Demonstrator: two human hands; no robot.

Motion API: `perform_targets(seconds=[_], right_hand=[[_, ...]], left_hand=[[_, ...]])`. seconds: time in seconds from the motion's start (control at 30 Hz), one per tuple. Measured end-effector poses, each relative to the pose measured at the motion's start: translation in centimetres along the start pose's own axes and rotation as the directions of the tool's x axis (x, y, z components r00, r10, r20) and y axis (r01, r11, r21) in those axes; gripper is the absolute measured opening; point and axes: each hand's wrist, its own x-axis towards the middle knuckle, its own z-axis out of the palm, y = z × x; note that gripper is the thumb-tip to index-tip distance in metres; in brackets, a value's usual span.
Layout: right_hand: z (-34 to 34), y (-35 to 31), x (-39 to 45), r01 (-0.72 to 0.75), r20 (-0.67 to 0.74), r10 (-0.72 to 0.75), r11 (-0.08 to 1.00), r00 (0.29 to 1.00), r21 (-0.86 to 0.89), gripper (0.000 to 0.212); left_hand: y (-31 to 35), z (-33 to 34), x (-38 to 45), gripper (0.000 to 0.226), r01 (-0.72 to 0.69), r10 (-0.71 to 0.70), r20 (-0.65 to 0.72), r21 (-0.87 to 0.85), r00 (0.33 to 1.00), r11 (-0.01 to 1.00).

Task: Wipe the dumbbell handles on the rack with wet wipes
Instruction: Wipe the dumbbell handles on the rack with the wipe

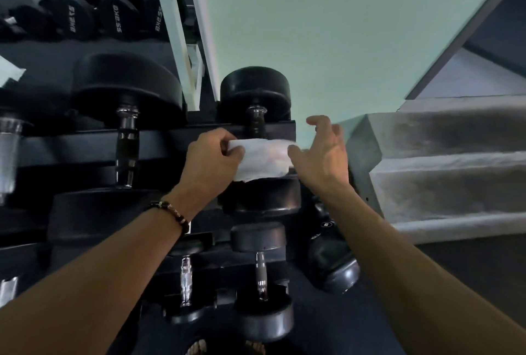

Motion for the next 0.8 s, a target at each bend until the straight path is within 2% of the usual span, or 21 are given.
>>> perform_targets(seconds=[0.07,0.13,0.2,0.3,0.5,0.57,0.63,0.7,0.73,0.8], right_hand=[[0.8,-0.3,0.0,0.038,0.129,-0.031,0.998,0.991,-0.057,0.02],[1.6,-0.5,-0.1,0.074,0.352,-0.055,0.996,0.934,-0.041,0.03],[2.1,-0.6,0.2,0.099,0.429,-0.073,0.994,0.9,-0.038,0.036],[2.7,-0.9,1.2,0.045,0.387,-0.028,0.998,0.922,-0.035,0.029],[4.1,-2.7,3.3,-0.094,0.163,0.06,0.973,0.985,0.209,0.022],[4.1,-2.6,3.5,-0.096,0.183,0.055,0.97,0.982,0.222,0.026],[3.4,-1.9,3.1,-0.037,0.299,0.016,0.997,0.954,0.063,0.032],[2.7,-1.3,2.7,0.019,0.402,0.002,0.999,0.916,-0.05,0.034],[2.7,-1.2,2.7,0.013,0.393,0.002,0.999,0.92,-0.035,0.035],[3.3,-1.8,3.2,-0.055,0.253,0.028,0.993,0.967,0.103,0.036]], left_hand=[[-0.1,0.3,0.1,0.003,-0.007,0.007,0.018,-0.007,1.0,1.0],[0.0,0.6,0.4,0.002,-0.007,0.009,0.025,-0.042,1.0,0.999],[-0.1,0.6,0.4,0.007,0.015,-0.011,0.063,-0.064,0.998,0.998],[-0.4,0.2,-0.2,0.023,0.087,-0.063,0.215,-0.106,0.975,0.99],[-0.7,-0.8,-1.2,0.058,0.117,-0.065,0.398,-0.108,0.915,0.987],[-0.7,-1.1,-1.3,0.062,0.14,-0.088,0.437,-0.089,0.895,0.986],[-1.0,-1.2,-1.1,0.068,0.153,-0.109,0.479,-0.054,0.871,0.987],[-1.4,-1.4,-1.0,0.054,0.164,-0.118,0.519,-0.042,0.846,0.986],[-1.4,-1.6,-1.1,0.046,0.163,-0.114,0.54,-0.045,0.834,0.986],[-1.4,-1.7,-0.9,0.047,0.158,-0.096,0.545,-0.067,0.833,0.985]])
